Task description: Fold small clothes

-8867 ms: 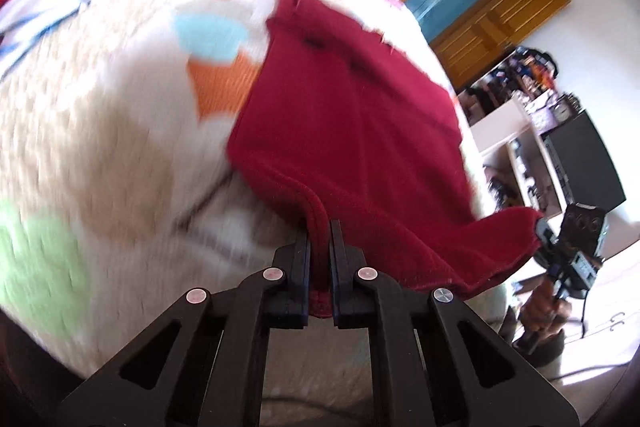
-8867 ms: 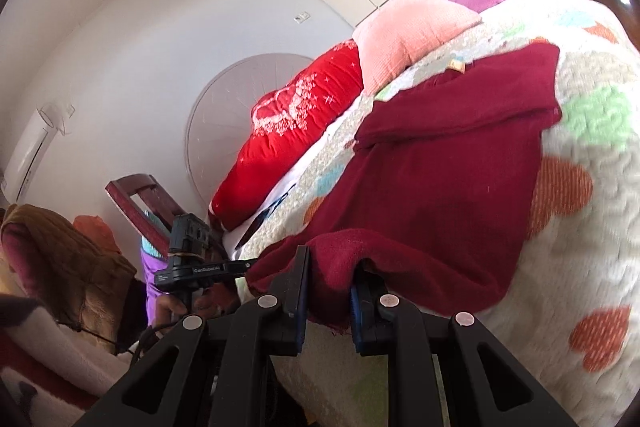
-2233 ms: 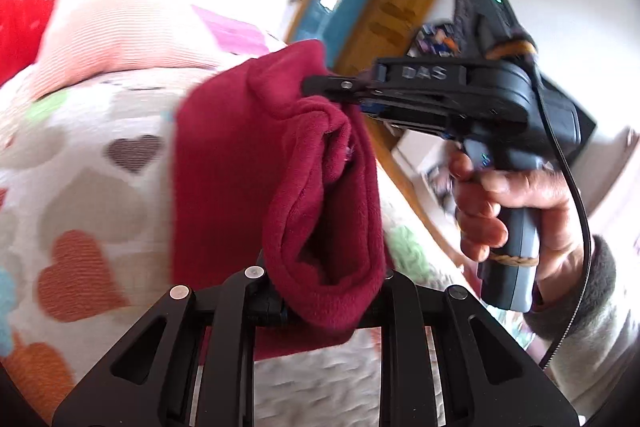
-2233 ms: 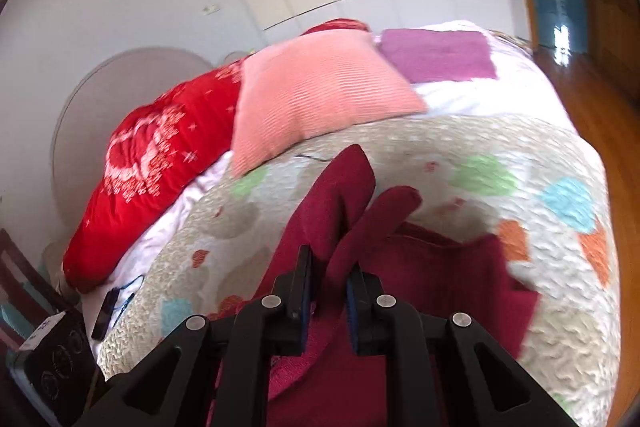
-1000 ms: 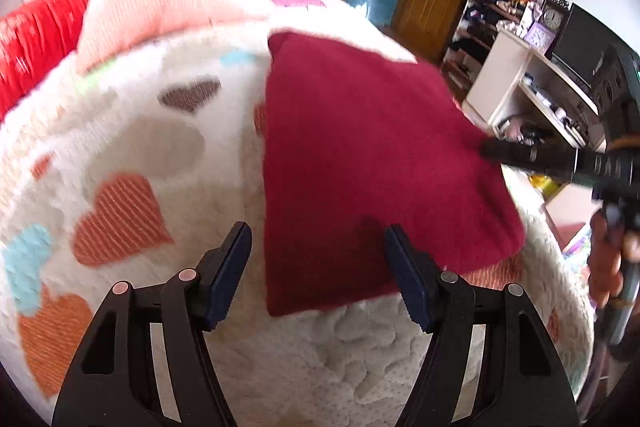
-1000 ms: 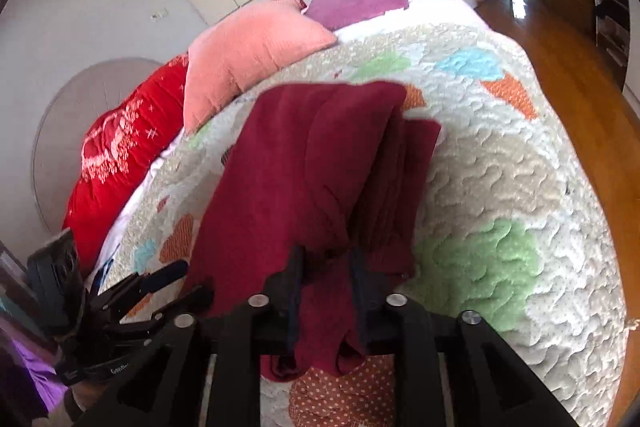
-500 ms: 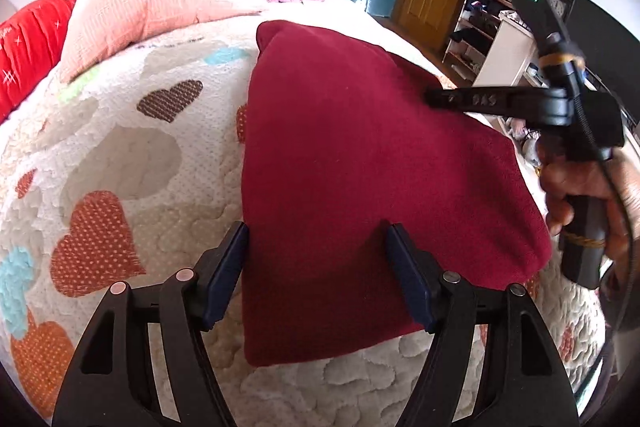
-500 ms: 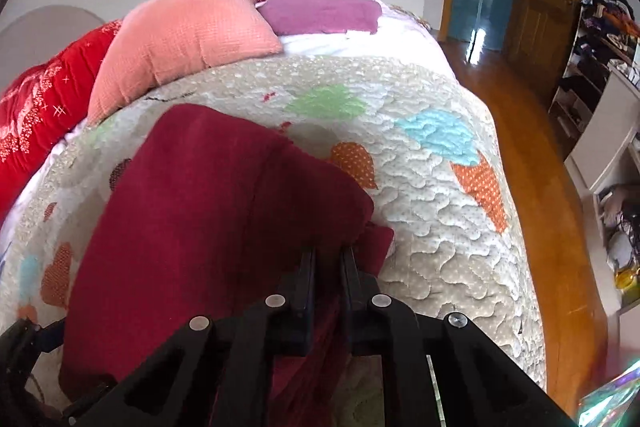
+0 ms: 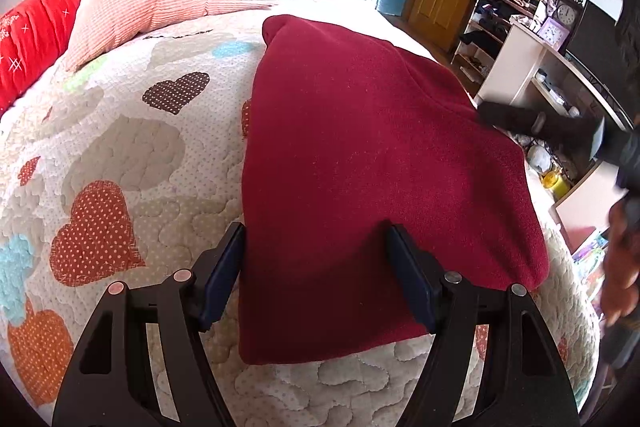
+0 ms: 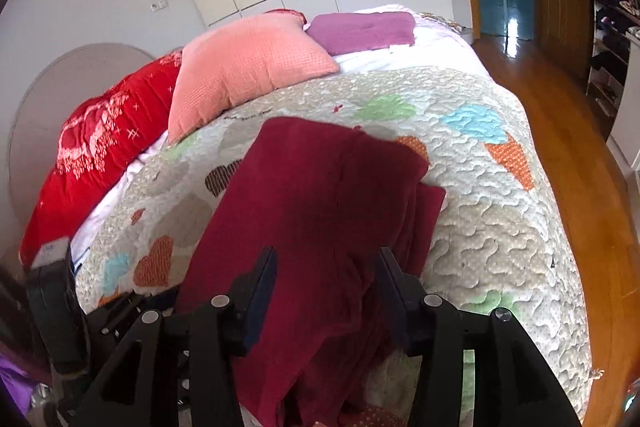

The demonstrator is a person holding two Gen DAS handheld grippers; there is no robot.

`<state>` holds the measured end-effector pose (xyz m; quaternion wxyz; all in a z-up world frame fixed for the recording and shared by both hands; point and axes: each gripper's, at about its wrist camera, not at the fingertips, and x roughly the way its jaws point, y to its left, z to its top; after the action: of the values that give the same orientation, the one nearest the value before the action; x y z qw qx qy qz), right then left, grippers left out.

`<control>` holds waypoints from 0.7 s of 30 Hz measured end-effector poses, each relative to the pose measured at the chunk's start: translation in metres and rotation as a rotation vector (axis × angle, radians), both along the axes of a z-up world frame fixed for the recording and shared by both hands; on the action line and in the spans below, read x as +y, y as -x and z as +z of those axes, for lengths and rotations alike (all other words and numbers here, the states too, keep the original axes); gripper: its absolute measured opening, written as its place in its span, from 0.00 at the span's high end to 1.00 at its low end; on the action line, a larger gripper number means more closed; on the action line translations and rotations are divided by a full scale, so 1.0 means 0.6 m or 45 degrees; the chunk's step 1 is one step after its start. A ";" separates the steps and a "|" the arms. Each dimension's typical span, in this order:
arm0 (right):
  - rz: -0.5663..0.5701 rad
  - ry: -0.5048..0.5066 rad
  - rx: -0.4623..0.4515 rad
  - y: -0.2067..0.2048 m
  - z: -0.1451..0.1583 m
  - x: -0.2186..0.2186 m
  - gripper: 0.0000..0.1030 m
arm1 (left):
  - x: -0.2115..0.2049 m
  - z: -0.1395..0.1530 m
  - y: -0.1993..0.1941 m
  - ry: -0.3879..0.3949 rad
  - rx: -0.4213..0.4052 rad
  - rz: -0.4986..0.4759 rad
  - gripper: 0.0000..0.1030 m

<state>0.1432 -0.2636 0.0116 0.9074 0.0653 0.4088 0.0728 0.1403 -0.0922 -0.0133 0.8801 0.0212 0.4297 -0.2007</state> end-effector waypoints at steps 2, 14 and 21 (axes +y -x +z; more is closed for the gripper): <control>-0.034 0.096 0.045 -0.009 -0.039 -0.009 0.53 | 0.003 0.006 0.000 0.011 0.011 -0.005 0.30; -0.091 -0.544 0.052 -0.031 -0.104 -0.100 0.24 | 0.051 0.008 -0.096 0.269 0.132 0.004 0.23; -0.019 -0.524 0.050 -0.063 -0.112 -0.072 0.35 | 0.037 -0.032 -0.138 0.456 0.279 -0.064 0.21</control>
<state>0.1809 -0.3067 -0.0554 0.8672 0.2538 0.4025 0.1465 0.2230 -0.0699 -0.0325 0.8126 -0.1466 0.4795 -0.2969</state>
